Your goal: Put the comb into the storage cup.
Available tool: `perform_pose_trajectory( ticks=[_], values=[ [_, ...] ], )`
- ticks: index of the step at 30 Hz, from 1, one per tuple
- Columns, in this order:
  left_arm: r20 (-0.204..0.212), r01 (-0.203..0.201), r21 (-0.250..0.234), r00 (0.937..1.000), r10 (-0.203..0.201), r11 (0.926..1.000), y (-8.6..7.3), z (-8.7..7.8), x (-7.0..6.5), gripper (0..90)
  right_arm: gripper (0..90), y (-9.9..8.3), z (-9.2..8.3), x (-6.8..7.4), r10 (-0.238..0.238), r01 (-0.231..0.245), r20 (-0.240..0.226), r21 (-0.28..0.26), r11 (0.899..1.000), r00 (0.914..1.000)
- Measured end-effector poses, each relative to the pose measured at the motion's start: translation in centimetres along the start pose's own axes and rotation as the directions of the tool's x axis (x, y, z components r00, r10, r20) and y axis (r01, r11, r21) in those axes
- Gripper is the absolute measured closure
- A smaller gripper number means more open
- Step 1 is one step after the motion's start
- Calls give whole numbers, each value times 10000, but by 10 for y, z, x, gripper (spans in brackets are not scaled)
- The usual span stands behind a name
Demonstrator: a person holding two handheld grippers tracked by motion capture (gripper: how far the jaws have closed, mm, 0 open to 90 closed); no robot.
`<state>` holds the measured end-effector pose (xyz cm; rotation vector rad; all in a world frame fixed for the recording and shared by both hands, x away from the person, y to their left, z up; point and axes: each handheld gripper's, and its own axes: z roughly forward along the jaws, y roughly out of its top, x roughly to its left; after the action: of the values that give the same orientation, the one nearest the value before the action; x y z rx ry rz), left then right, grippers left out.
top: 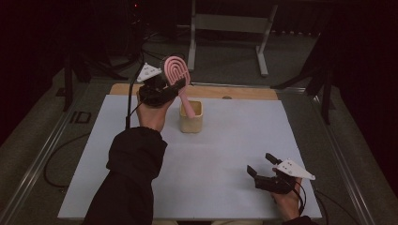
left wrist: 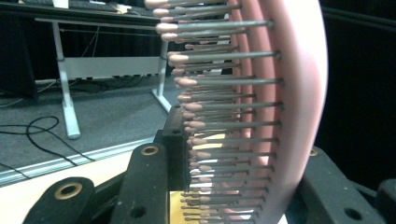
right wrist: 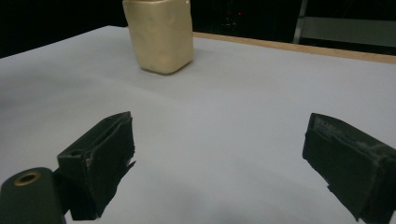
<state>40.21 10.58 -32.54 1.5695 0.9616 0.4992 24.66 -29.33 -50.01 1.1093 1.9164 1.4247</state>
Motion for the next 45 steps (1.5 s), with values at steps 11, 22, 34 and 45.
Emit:
perform_pose_trajectory(
  ticks=[11, 22, 34, 45],
  values=[
    [-46, 83, -165, 10000, -84, 9998, 7, 9, -1, 648, 87, 0, -1, -1, 72, -72, -18, -31, 10000, 10000],
    [-205, 151, -236, 9997, -156, 9996, 9, 21, -3, 648, 88, 0, -1, -2, 109, -109, -18, -64, 9999, 9999],
    [-434, 195, -167, 9989, -202, 9997, 1, 33, -2, 648, 88, 0, -1, -2, 115, -115, -97, -53, 9999, 9999],
    [-556, 169, -58, 9983, -172, 9998, -5, 43, -3, 648, 88, 0, -1, -1, 137, -138, -150, -62, 9999, 9998]
  ],
)
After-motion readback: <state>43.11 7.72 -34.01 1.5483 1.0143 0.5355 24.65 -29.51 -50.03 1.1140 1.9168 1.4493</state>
